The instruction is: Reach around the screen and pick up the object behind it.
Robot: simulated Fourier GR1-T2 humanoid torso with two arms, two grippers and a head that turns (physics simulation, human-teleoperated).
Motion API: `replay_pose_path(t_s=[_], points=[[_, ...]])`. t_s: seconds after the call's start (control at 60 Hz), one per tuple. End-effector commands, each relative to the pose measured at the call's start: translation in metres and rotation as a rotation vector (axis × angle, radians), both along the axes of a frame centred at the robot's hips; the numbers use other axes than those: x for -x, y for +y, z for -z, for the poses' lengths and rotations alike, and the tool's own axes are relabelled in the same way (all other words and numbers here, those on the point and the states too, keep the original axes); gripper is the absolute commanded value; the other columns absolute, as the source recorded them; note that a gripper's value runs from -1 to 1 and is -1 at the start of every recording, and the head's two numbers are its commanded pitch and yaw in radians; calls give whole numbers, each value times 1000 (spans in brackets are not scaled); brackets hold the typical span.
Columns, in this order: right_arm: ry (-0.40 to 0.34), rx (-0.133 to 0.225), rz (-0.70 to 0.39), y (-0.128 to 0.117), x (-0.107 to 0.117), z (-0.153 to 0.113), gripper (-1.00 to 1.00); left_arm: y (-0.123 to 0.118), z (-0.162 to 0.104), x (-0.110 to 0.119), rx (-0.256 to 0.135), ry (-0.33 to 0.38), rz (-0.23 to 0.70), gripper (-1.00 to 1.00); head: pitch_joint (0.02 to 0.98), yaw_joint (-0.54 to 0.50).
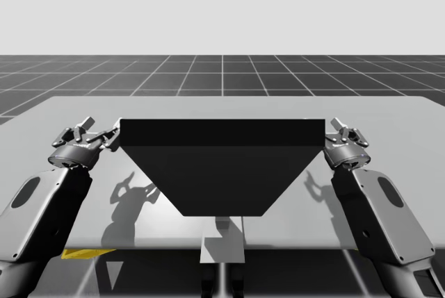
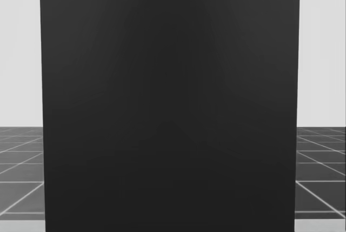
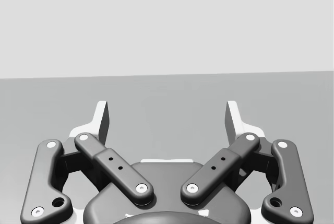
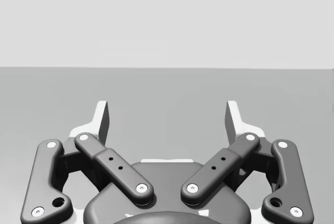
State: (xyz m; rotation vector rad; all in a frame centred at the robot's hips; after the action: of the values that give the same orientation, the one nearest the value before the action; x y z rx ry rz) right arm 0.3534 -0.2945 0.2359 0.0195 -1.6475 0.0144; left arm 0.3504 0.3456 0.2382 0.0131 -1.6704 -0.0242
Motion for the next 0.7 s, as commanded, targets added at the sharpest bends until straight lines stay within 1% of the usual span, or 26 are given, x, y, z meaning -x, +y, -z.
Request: replay_pose_path(t_s=[0.017,0.033,0.067,0.1,0.117,0.133,0.167,0.2,0.233,0.25,0.3,0.317,0.367,0.383,0.4,0.433,0.45,0.5,0.517,0.533,0.567,0.6,0.617,0.633,0.667,0.7], points=[[-12,25,45,2,2,1,-1000,0,0,-1,-1,0,0,-1000,46,-10],[-7,17,17,2,2,1,-1000,0,0,-1,-1,0,0,-1000,46,-10],[-9,6,1,4,3,-1,-1000,0,0,-1,-1,1,2,-1000,46,-10],[-9,-10,-41,5,4,-2,-1000,0,0,-1,-1,1,5,-1000,47,-10],[-10,-4,-74,6,5,-3,-1000,1,-1,0,3,8,26,-1000,47,-10],[-7,-2,-84,6,6,-3,-1000,2,-1,1,2,12,37,-1000,47,-10],[5,-8,-120,6,7,-4,-1000,2,-2,1,-7,21,65,-1000,48,-10],[4,-9,-158,5,8,-6,-1000,3,-1,2,-18,40,112,-1000,47,-11],[6,-24,-182,5,10,-7,-1000,3,-1,3,-29,49,154,-1000,47,-12],[6,-24,-202,6,11,-8,-1000,3,-1,4,-35,59,188,-1000,47,-12],[3,-21,-246,6,13,-8,-1000,2,-2,6,-47,71,239,-1000,47,-11],[3,-30,-284,8,15,-9,-1000,1,-2,8,-47,80,281,-1000,48,-11],[5,-33,-328,10,18,-10,-1000,-1,-2,11,-55,89,332,-1000,49,-10],[8,-35,-362,11,19,-10,-1000,-2,-2,13,-61,97,366,-1000,49,-10],[8,-31,-398,13,22,-10,-1000,-3,-2,14,-73,101,396,-1000,49,-10],[5,-27,-431,14,24,-10,-1000,-4,-2,16,-81,108,423,-1000,48,-11],[3,-21,-464,16,26,-11,-1000,-5,-2,18,-88,110,449,-1000,48,-11],[5,-14,-510,18,30,-12,-1000,-7,-3,20,-89,113,487,-1000,48,-12],[-5,-8,-552,20,33,-12,-1000,-9,-3,23,-97,116,533,-1000,49,-13],[-7,-5,-567,21,35,-13,-1000,-9,-3,24,-101,118,551,-1000,49,-13],[-5,-11,-607,22,38,-13,-1000,-10,-3,26,-111,118,577,-1000,50,-13],[-6,-21,-675,24,43,-14,-1000,-11,-3,31,-132,122,635,-1000,50,-13],[-3,-25,-693,25,44,-14,-1000,-12,-3,32,-137,124,653,-1000,51,-14],[-1,-23,-726,26,47,-15,-1000,-12,-3,34,-143,120,681,-1000,51,-14],[12,-23,-765,27,49,-15,-1000,-13,-4,36,-139,118,705,-1000,51,-15],[18,-11,-816,29,53,-14,-1000,-14,-4,41,-130,121,761,-1000,51,-16]])
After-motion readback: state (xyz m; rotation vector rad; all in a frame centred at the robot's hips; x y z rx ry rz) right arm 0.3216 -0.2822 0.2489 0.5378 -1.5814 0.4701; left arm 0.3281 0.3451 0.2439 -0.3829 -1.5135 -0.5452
